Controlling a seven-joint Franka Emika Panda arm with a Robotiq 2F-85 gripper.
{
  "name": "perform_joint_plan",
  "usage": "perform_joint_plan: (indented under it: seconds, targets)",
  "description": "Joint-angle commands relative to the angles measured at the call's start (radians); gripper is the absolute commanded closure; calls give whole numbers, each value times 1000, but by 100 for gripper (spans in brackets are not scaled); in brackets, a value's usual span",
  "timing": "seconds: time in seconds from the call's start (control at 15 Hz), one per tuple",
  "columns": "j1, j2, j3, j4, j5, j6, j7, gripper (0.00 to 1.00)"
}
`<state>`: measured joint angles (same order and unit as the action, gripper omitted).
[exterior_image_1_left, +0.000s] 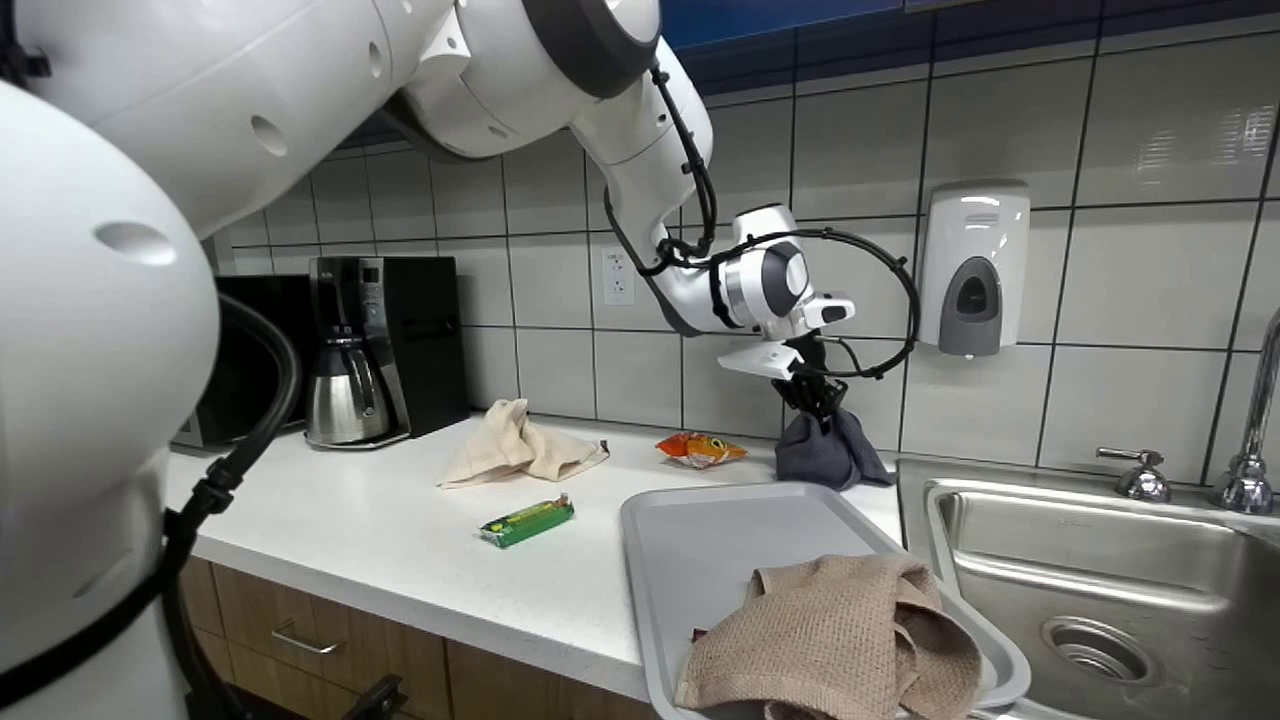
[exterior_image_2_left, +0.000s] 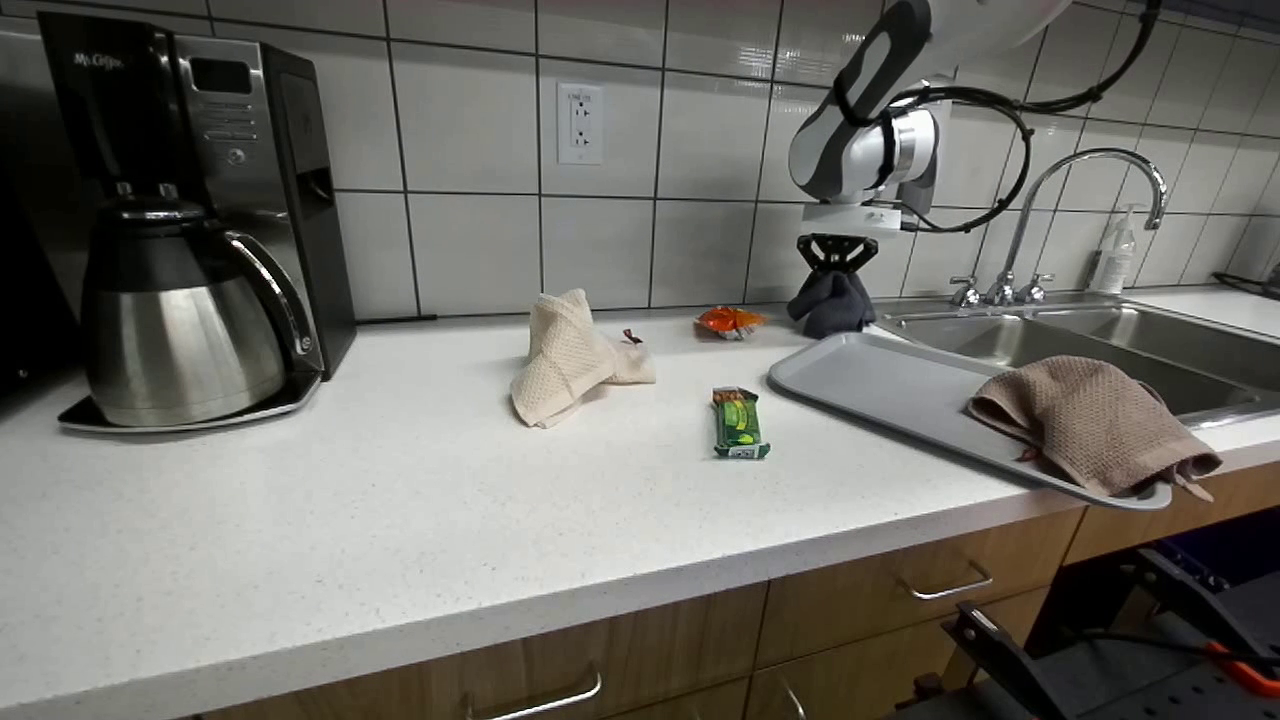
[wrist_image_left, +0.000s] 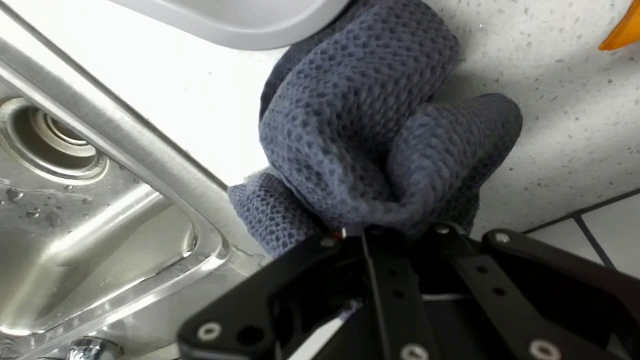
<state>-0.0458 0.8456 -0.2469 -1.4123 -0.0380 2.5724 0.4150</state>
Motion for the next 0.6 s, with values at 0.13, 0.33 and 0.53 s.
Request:
perform_joint_plan:
  seconds: [0.13,0.33,0.53]
  targets:
    - [-16,30,8,47,20,-48,-10,97]
    - [-19,35,9,50,22,-58,-10,65]
    - [-18,30,5,40,20,-60,-7,51]
